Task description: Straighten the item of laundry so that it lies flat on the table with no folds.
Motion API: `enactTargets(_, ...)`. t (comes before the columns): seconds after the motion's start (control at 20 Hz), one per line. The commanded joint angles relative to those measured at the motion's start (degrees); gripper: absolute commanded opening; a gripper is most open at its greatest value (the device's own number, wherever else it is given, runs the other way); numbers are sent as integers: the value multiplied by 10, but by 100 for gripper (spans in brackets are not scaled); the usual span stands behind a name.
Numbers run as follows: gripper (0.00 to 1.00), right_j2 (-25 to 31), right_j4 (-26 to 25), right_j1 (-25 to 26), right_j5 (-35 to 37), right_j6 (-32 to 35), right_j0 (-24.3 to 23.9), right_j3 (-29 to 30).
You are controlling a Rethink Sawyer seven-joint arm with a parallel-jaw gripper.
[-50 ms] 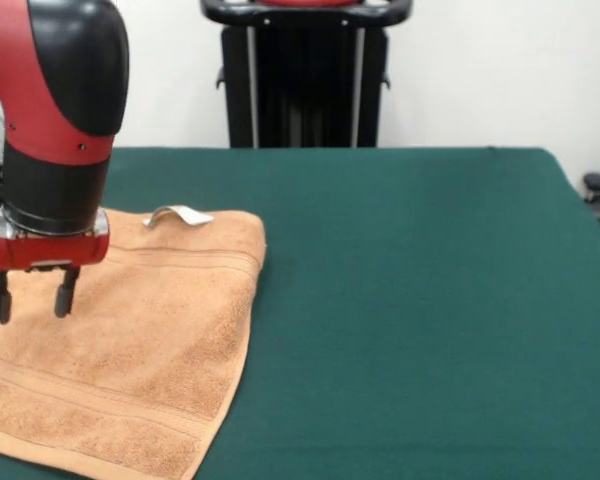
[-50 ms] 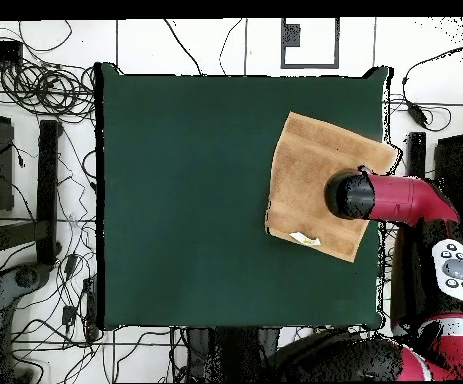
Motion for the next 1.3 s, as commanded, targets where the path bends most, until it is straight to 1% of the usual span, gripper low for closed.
enactTargets(0.05,100,110,17,34,28,-53,-2,80)
enactTargets(0.25,100,123,18,37,34,-53,-15,85)
enactTargets(0.4,100,124,5,42,23,-50,-18,88)
enactTargets(0.55,100,117,-12,49,5,-37,-15,85)
enactTargets(0.8,100,104,-26,61,-14,-19,-8,82)
enactTargets(1.3,100,84,-41,82,-54,9,2,81)
